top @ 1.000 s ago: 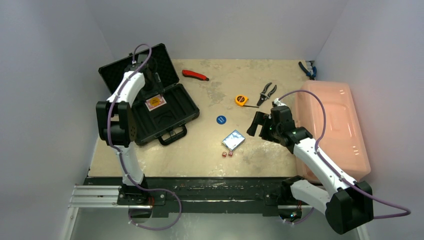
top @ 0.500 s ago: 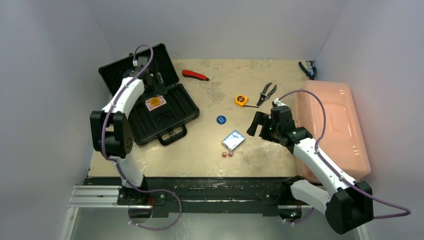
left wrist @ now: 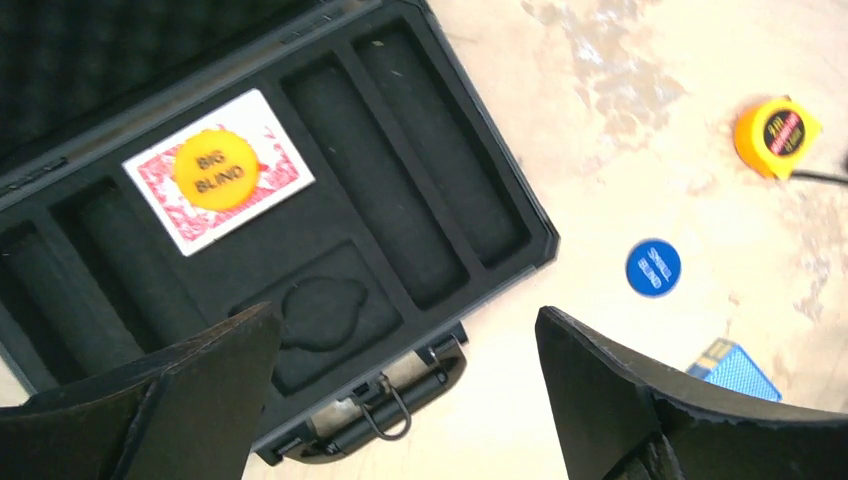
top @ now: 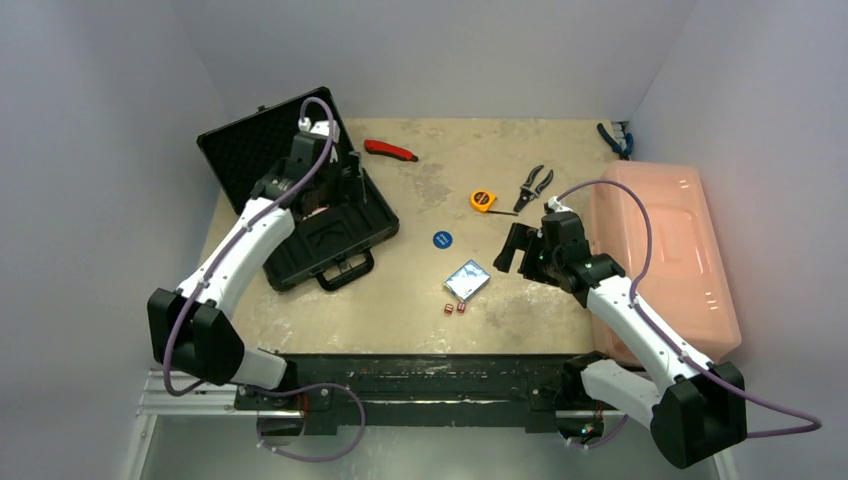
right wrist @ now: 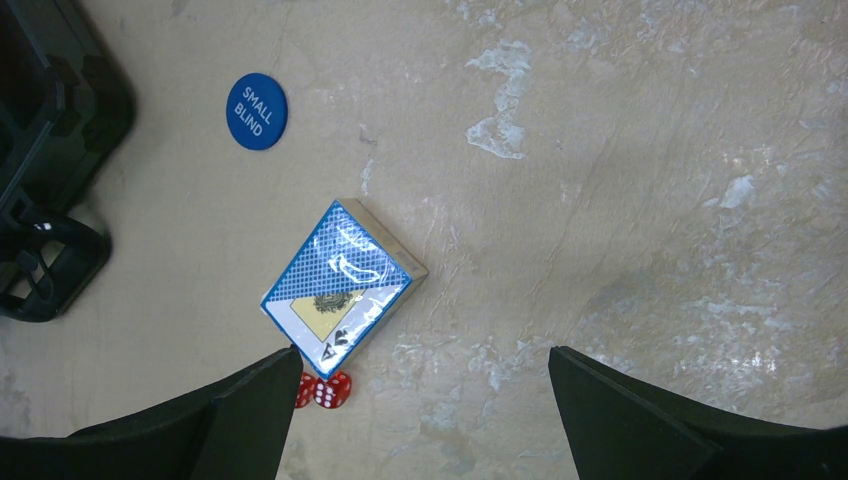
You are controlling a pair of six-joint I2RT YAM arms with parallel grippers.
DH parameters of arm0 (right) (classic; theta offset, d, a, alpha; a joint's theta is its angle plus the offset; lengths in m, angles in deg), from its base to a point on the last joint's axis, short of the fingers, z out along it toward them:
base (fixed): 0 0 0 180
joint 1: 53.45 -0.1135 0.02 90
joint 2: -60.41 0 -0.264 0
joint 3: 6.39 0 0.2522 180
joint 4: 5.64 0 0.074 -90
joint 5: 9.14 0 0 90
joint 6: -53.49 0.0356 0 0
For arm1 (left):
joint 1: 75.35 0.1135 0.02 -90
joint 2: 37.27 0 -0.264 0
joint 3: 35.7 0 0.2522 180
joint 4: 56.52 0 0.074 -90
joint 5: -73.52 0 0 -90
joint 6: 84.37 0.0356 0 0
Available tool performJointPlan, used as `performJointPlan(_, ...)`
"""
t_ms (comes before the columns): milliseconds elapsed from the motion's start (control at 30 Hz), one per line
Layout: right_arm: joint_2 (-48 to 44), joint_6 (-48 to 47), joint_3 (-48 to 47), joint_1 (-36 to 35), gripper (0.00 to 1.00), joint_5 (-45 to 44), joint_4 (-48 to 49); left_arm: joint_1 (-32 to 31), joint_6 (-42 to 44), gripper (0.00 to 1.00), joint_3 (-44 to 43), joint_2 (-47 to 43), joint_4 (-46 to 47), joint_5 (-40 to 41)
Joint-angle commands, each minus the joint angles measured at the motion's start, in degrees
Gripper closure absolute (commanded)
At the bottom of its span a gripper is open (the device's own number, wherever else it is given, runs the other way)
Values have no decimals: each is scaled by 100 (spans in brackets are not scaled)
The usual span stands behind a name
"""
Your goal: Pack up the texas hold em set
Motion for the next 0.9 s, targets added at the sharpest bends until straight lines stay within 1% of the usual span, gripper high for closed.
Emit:
performJointPlan(0, -6, -65, 5, -19, 1, -78, 143, -494, 336, 1, 465, -538, 575, -271)
performJointPlan(267, -76, -49, 2, -17, 1, -93, 140, -1611, 791, 0, 916, -929, 965, -376)
performJointPlan(500, -306, 76, 19, -25, 1, -478, 97, -2515, 1058, 0, 1296, -876, 1530, -590)
performJointPlan(600, -461, 216, -30, -25, 1, -793, -40, -2843, 1114, 0, 1367, -673, 1781, -698)
performJointPlan(700, -624, 416, -153, -25, 1, -952, -286, -3075, 1050, 0, 1176, -268, 1751, -639)
performJointPlan(867, -753, 441, -628, -22, 1, -1173, -841, -3390, 982, 1, 831, 378, 1800, -507)
